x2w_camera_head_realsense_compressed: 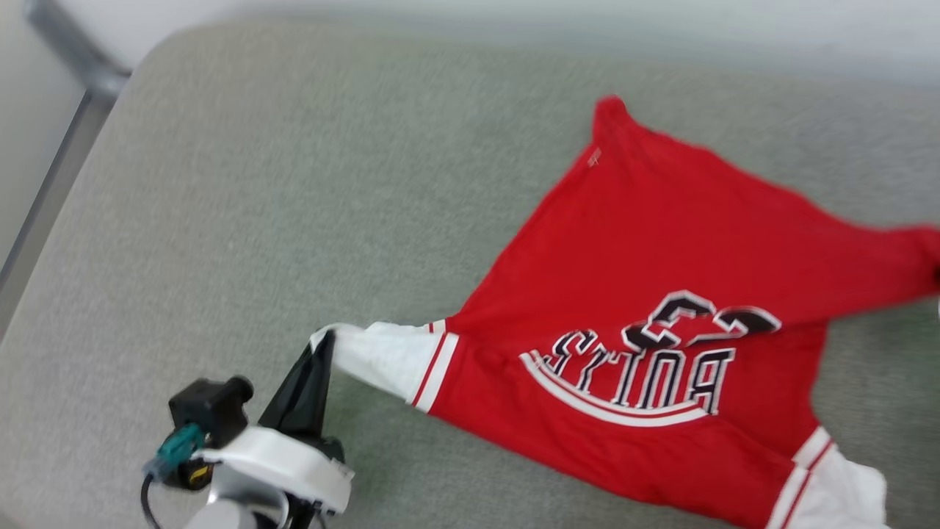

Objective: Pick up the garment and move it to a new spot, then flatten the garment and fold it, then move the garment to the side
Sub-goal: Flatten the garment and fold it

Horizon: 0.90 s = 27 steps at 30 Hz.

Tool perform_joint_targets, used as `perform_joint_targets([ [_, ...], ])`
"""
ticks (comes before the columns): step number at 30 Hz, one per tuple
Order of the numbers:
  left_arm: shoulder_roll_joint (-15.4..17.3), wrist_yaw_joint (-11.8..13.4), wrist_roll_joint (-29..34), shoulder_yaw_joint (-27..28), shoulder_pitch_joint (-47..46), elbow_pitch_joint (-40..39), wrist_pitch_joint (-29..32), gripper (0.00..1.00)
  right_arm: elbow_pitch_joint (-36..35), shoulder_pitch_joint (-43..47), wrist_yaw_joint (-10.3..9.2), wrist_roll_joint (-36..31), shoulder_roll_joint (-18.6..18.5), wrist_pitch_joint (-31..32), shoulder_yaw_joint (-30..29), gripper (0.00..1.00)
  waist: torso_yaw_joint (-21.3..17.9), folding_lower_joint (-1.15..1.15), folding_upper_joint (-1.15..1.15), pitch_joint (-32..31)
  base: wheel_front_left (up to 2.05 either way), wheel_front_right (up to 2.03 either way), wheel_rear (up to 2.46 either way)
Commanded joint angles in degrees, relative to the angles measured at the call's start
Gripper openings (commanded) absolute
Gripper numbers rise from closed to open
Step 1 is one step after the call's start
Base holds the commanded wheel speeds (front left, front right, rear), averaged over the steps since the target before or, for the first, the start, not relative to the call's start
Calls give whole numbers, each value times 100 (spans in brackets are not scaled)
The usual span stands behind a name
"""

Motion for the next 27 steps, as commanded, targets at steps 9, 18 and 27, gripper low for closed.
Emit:
perform_joint_targets([
  [9, 235, 263, -187, 185, 697, 19, 142, 0, -1909, 2710, -8, 562, 394, 326, -536, 0, -847, 0, 0, -1103, 0, 0, 0],
  [18, 370, 383, -310, 210, 1031, 23, 326, 0, -2991, 4700, -7, 757, 1371, 325, -779, 0, -1195, 0, 0, -1328, 0, 0, 0],
  [27, 408, 422, -326, 196, 950, 8, 395, 0, -3103, 5014, -6, 1116, 1720, -1620, -564, 100, -1353, 0, 0, -1220, 0, 0, 0],
])
